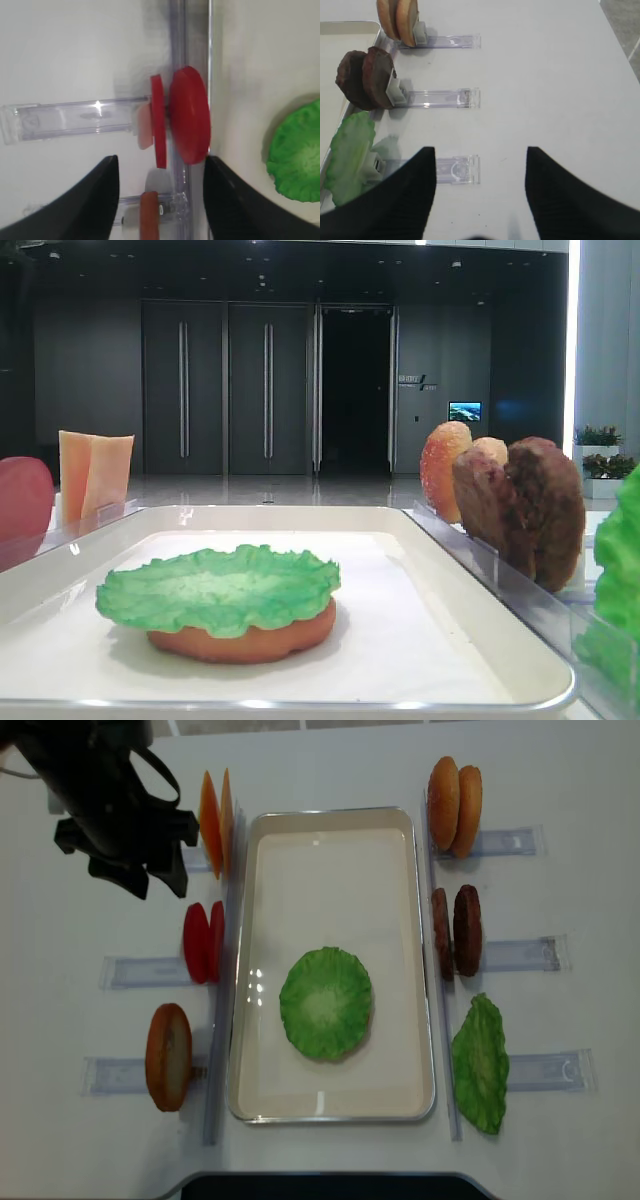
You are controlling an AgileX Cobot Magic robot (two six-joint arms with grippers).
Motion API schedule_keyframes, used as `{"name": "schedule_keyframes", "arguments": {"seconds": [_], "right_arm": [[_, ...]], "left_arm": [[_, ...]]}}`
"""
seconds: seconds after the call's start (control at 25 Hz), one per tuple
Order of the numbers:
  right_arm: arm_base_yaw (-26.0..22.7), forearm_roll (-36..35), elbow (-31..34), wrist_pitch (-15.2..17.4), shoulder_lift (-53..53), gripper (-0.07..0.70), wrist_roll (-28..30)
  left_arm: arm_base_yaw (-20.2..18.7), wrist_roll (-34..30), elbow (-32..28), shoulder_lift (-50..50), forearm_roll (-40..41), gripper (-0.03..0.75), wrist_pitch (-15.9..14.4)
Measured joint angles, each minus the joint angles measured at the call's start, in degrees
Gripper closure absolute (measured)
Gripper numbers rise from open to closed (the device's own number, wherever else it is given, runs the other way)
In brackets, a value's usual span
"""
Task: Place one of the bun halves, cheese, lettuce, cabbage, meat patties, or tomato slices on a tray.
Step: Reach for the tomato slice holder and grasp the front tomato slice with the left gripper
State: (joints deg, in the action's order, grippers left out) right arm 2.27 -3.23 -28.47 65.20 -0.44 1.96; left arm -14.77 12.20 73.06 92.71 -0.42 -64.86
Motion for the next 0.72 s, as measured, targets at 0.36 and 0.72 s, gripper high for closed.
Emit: {"name": "schedule_keyframes", "arguments": {"seconds": [0.36, 0.72], "right_arm": [[0.0, 0.0, 0.0, 0.0, 0.0, 0.222, 0.0], [0.0, 0.0, 0.0, 0.0, 0.0, 0.223, 0.0]], "left_arm": [[-4.44, 4.88, 0.01, 0.62, 0.42, 0.303, 0.3], [-4.43, 5.84, 0.01, 5.77, -1.42, 0.303, 1.84]]}}
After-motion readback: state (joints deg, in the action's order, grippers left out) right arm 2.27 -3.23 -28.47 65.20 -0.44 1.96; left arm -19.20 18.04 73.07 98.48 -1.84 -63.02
